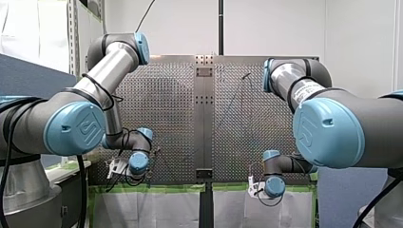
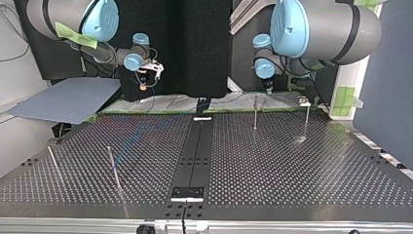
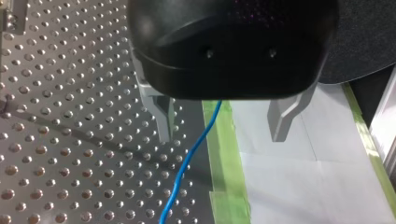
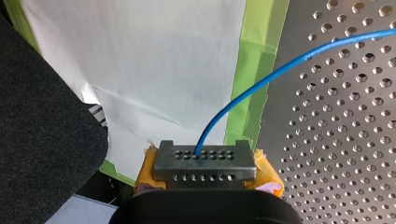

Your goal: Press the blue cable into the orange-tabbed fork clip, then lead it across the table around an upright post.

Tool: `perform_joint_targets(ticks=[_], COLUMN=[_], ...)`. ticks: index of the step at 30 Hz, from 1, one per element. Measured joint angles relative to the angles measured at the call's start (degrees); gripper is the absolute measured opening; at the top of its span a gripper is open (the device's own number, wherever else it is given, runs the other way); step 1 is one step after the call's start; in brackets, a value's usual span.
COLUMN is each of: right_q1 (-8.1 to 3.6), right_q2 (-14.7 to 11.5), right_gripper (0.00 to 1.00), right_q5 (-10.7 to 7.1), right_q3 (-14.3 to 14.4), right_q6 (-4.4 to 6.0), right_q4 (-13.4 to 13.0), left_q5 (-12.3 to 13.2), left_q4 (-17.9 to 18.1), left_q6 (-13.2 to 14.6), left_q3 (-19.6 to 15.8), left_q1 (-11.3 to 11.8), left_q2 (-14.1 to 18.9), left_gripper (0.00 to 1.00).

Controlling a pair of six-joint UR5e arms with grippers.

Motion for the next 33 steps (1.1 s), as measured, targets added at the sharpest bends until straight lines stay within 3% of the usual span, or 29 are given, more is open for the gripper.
perform_joint_targets(ticks=[10,16,33], right_q1=[-0.01,0.0,0.02], right_q2=[0.0,0.0,0.0], right_gripper=[0.01,0.01,0.01], right_q5=[0.1,0.11,0.28], right_q3=[0.0,0.0,0.0], right_q6=[-0.56,-0.79,-1.29], right_q4=[0.2,0.4,0.5], left_q5=[-1.6,-3.9,-5.2], left_q4=[-4.3,-7.2,-14.1], left_q6=[-0.1,1.0,1.0], left_q3=[3.0,5.7,8.2], left_q1=[-0.1,0.0,0.2], left_q2=[-0.2,-2.5,-3.4], left_gripper=[1.0,1.0,1.0])
